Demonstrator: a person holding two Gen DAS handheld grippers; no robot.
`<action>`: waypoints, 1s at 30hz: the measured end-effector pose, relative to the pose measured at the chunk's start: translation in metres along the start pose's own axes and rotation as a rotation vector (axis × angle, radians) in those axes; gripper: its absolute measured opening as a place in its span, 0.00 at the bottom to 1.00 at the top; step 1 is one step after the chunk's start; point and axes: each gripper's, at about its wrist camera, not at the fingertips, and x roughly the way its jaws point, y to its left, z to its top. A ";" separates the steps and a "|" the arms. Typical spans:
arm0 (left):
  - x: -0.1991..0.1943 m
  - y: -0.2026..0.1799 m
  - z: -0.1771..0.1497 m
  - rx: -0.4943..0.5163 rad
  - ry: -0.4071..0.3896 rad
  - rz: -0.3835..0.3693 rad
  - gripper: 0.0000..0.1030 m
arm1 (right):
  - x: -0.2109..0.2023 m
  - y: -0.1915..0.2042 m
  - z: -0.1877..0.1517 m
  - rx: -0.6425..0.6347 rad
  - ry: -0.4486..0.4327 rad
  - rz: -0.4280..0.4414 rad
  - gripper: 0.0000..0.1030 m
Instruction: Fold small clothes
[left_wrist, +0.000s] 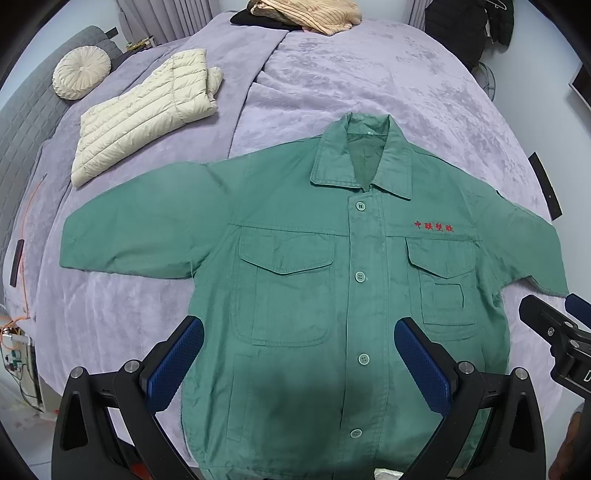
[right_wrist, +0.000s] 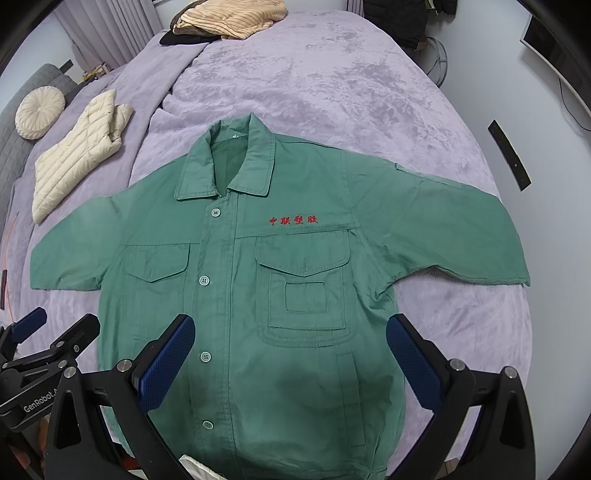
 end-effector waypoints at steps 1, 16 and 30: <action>0.000 0.000 0.000 0.000 0.000 0.000 1.00 | 0.000 0.000 0.000 0.000 0.000 0.000 1.00; 0.004 0.007 -0.005 0.002 0.011 0.000 1.00 | 0.007 -0.003 -0.005 0.001 0.022 -0.009 1.00; 0.013 0.017 -0.004 -0.013 0.031 -0.001 1.00 | 0.011 0.007 -0.004 -0.019 0.040 -0.015 1.00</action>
